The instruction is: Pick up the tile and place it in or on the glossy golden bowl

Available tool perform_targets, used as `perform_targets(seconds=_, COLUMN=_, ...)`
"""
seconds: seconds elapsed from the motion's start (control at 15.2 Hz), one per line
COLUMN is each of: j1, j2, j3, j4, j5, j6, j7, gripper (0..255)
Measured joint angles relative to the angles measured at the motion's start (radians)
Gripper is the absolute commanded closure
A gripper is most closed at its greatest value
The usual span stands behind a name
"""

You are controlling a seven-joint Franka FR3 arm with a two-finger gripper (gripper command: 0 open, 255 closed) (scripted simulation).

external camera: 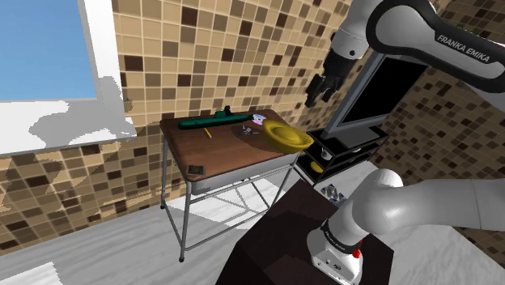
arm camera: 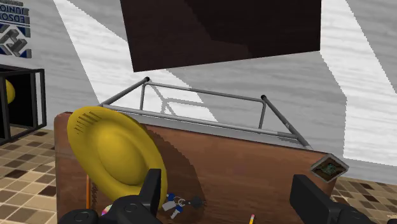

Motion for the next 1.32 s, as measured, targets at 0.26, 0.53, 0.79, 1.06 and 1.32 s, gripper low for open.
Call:
perform_targets(seconds=0.26, j1=0.003, j2=0.023, j3=0.025, j4=-0.032, j5=0.022, j6=0.044, j7=0.046, gripper=0)
perform_targets(seconds=0.53, j1=0.011, j2=0.075, j3=0.078, j4=-0.089, j5=0.066, j6=0.134, j7=0.138, gripper=0)
perform_targets(seconds=0.79, j1=0.021, j2=0.149, j3=0.136, j4=-0.119, j5=0.11, j6=0.222, j7=0.233, gripper=0)
perform_targets(seconds=1.06, j1=0.03, j2=0.257, j3=0.196, j4=-0.126, j5=0.145, j6=0.324, j7=0.329, gripper=0)
perform_targets(seconds=1.32, j1=0.032, j2=0.372, j3=0.244, j4=-0.113, j5=0.165, j6=0.415, j7=0.414, gripper=0)
